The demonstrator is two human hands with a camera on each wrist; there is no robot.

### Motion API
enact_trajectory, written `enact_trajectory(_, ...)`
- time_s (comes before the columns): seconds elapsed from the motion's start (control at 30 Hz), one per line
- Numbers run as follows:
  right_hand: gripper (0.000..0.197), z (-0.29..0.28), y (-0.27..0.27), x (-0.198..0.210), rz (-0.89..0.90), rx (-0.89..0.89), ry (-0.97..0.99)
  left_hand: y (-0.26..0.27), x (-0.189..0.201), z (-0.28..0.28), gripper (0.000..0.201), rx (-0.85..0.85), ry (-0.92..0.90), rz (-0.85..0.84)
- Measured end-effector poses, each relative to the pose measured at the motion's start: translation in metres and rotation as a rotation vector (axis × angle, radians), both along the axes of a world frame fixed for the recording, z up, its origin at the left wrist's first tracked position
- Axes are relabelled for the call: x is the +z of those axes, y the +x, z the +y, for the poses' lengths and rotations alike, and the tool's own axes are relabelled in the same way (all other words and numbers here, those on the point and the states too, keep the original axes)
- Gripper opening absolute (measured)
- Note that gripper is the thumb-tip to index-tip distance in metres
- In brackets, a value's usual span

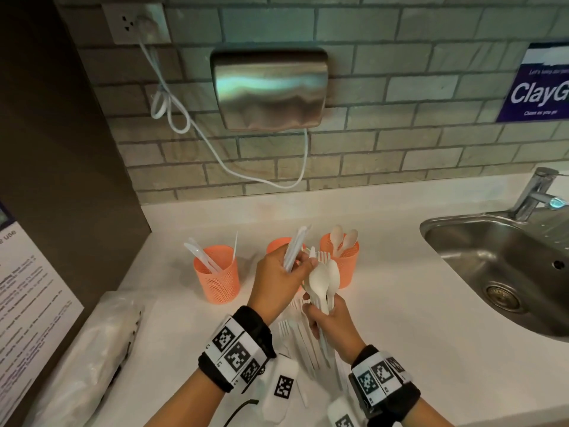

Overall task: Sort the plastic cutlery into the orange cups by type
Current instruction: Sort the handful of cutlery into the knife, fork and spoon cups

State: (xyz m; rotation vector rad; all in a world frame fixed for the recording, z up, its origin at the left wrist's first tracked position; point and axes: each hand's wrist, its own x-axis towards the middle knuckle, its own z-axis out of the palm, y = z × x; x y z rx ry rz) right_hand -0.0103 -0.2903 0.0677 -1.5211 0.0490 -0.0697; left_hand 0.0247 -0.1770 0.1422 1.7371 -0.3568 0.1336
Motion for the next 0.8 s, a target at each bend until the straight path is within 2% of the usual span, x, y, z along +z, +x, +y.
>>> enact_trajectory(0.17, 0.008, -0.004, -0.001, -0.001, 0.005, 0.004, -0.02, 0.013, 0.009, 0.002, 0.013, 0.006, 0.028, 0.017)
enact_trajectory(0.23, 0.013, -0.004, -0.001, -0.002, 0.003, -0.016, -0.039, 0.014, 0.007, 0.0, 0.012, -0.012, 0.067, -0.004)
enact_trajectory(0.37, 0.016, -0.004, -0.001, 0.0, 0.002, -0.023, -0.058, 0.01, 0.0, -0.004, 0.02, -0.004, 0.127, -0.009)
enact_trajectory(0.5, 0.014, -0.007, -0.001, -0.001, -0.003, -0.001, -0.092, 0.016, 0.008, -0.005, 0.021, 0.11, 0.127, -0.1)
enact_trajectory(0.63, 0.014, -0.004, 0.001, 0.001, 0.009, 0.006, -0.086, 0.022, 0.01, -0.003, 0.016, 0.127, -0.049, -0.009)
enact_trajectory(0.8, 0.014, 0.0, 0.002, 0.0, 0.027, -0.004, -0.055, 0.011, -0.004, -0.003, 0.012, 0.001, 0.02, 0.084)
